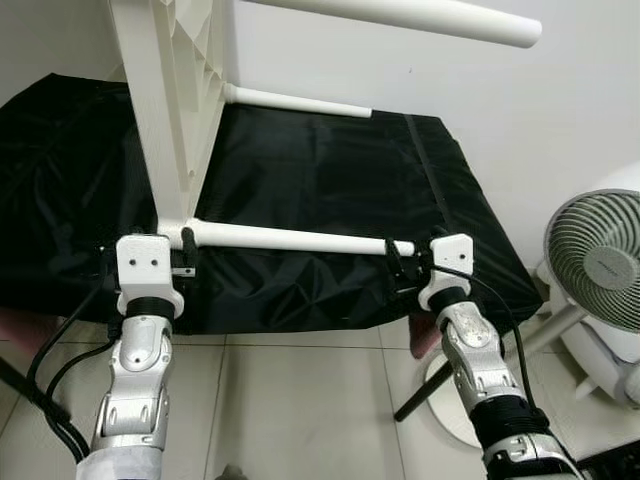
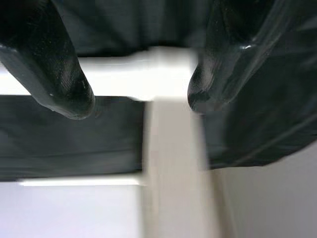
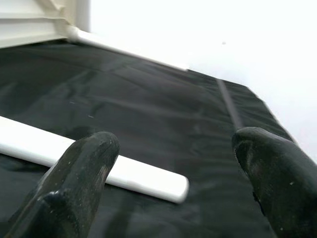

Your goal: Building children table

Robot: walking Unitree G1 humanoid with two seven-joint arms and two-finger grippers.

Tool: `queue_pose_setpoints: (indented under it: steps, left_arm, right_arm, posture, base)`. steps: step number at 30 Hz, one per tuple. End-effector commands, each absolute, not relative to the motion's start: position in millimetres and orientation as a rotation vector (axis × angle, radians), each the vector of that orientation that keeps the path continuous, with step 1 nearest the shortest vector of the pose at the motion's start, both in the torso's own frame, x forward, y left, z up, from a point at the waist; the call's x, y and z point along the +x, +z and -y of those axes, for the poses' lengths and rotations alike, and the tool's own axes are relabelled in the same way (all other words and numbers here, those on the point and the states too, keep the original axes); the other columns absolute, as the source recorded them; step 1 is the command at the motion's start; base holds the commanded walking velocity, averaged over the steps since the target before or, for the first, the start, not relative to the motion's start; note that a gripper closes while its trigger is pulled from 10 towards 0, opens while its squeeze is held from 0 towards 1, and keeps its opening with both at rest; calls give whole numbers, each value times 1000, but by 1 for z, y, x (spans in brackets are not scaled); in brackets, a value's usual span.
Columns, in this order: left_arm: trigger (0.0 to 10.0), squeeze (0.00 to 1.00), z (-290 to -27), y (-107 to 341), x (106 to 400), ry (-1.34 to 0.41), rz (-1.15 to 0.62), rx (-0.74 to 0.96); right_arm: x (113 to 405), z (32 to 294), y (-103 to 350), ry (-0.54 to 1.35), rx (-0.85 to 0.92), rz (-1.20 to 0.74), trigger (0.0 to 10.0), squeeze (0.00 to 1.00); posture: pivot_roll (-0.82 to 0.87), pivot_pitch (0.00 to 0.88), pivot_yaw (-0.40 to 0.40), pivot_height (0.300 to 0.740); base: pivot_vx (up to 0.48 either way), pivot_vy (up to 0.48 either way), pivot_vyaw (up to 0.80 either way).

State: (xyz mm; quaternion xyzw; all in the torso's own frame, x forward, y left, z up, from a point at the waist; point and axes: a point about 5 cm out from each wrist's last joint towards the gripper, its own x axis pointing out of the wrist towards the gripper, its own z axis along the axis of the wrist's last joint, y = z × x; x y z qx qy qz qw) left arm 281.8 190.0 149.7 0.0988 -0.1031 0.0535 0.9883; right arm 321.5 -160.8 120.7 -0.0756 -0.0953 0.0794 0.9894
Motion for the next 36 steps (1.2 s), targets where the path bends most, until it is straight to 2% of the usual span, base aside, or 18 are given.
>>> queue_pose_setpoints:
  steps: [1, 6, 10, 11, 18, 21, 23, 24, 26, 32, 36]
  left_arm:
    - [10000, 0, -187, 150, 281, 118, 203, 215]
    - [10000, 0, -188, 155, 280, 109, 219, 226]
    - [10000, 0, -190, 160, 279, 112, 227, 227]
    - [10000, 0, -190, 163, 278, 107, 245, 223]
    - [10000, 0, -183, 168, 270, 70, 274, 212]
    - [10000, 0, -171, 167, 264, -36, 261, 188]
    - [10000, 0, -171, 167, 264, -36, 261, 188]
    - [10000, 0, -168, 167, 263, -68, 253, 191]
    - [10000, 0, -163, 167, 261, -124, 235, 213]
    - [10000, 0, -163, 168, 262, -126, 233, 220]
    - [10000, 0, -165, 172, 260, -112, 261, 213]
  right_arm:
    - [320, 167, 118, 137, -156, 179, 10000, 0]
    - [323, 169, 118, 105, -165, 153, 10000, 0]
    - [321, 165, 123, 161, -142, 182, 10000, 0]
    - [320, 165, 126, 169, -124, 203, 10000, 1000]
    - [315, 165, 134, 167, -99, 250, 10000, 1000]
    - [313, 166, 142, 146, -155, 288, 10000, 1000]
    - [313, 166, 142, 146, -155, 288, 10000, 1000]
    - [313, 166, 145, 140, -180, 294, 10000, 0]
    - [316, 166, 158, 125, -198, 338, 10000, 0]
    - [316, 164, 175, 146, -157, 388, 10000, 0]
    - [313, 164, 170, 153, -138, 370, 10000, 0]
  posture:
    - [204, 0, -109, 740]
    - [206, 0, -108, 740]
    - [206, 0, -108, 740]
    - [204, 0, -107, 740]
    - [203, 0, -108, 740]
    - [201, 0, -105, 740]
    - [201, 0, -105, 740]
    - [201, 0, -105, 740]
    - [200, 10, -105, 740]
    - [192, 18, -102, 740]
    - [188, 17, -99, 740]
  base:
    - [0, 0, 0]
    - [0, 0, 0]
    - [0, 0, 0]
    - [0, 0, 0]
    - [0, 0, 0]
    - [0, 0, 0]
    - [0, 0, 0]
    - [0, 0, 0]
    - [0, 0, 0]
    - [0, 0, 0]
    - [0, 0, 0]
